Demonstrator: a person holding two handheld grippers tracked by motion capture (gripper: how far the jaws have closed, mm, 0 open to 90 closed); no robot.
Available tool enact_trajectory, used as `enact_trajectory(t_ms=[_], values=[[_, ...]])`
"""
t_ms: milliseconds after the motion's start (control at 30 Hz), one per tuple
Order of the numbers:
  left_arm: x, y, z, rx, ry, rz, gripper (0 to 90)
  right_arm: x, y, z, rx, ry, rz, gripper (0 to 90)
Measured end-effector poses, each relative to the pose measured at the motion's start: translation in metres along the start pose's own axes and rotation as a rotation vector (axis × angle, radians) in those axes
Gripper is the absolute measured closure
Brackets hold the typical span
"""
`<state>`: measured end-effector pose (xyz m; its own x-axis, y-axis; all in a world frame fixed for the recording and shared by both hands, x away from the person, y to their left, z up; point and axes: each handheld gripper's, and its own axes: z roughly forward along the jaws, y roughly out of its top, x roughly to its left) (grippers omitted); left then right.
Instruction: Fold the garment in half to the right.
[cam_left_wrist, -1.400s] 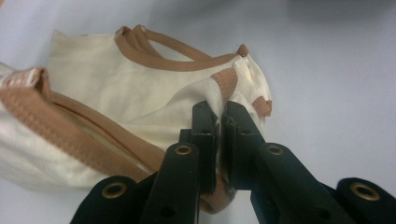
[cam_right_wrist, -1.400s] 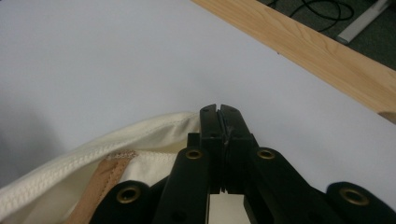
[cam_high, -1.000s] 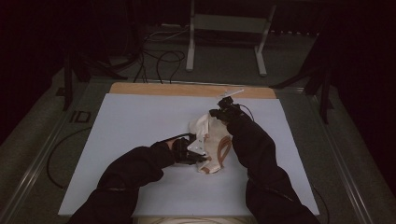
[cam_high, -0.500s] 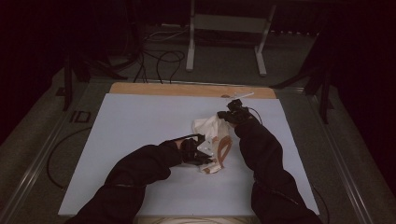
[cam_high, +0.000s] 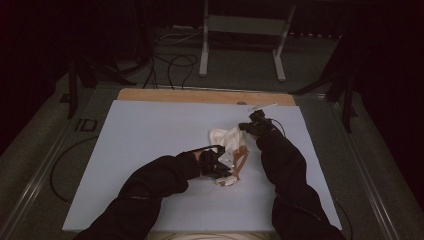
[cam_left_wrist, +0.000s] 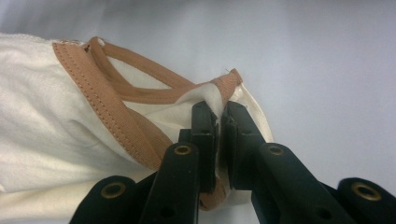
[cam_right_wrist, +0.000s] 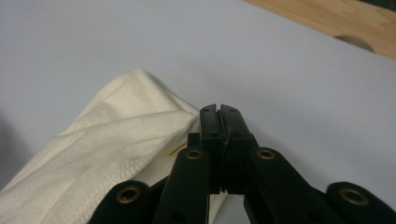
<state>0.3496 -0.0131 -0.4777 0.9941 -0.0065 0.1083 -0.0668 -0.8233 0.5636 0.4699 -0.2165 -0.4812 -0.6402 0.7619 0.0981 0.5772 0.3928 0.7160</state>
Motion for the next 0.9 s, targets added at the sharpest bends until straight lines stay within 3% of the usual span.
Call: enact_trajectory(t_ms=[433, 633, 767, 800, 900], values=[[0.001, 0.004, 0.018, 0.009, -0.012, -0.023, 83.0, -0.012, -0.015, 0.004, 0.004, -0.004, 0.035, 89.4], [0.002, 0.003, 0.023, -0.011, -0.021, -0.045, 79.6, -0.016, -0.022, 0.009, 0.003, -0.002, 0.053, 88.2], [0.0, 0.003, 0.02, -0.036, -0.03, -0.055, 69.5, -0.018, -0.025, 0.009, 0.014, -0.006, 0.062, 77.5], [-0.001, 0.004, 0.017, -0.041, -0.027, -0.05, 66.0, -0.019, -0.025, 0.007, 0.024, -0.009, 0.056, 71.4], [-0.004, 0.006, 0.007, -0.067, -0.006, -0.041, 58.3, -0.021, -0.023, 0.001, 0.025, -0.023, 0.048, 66.0]])
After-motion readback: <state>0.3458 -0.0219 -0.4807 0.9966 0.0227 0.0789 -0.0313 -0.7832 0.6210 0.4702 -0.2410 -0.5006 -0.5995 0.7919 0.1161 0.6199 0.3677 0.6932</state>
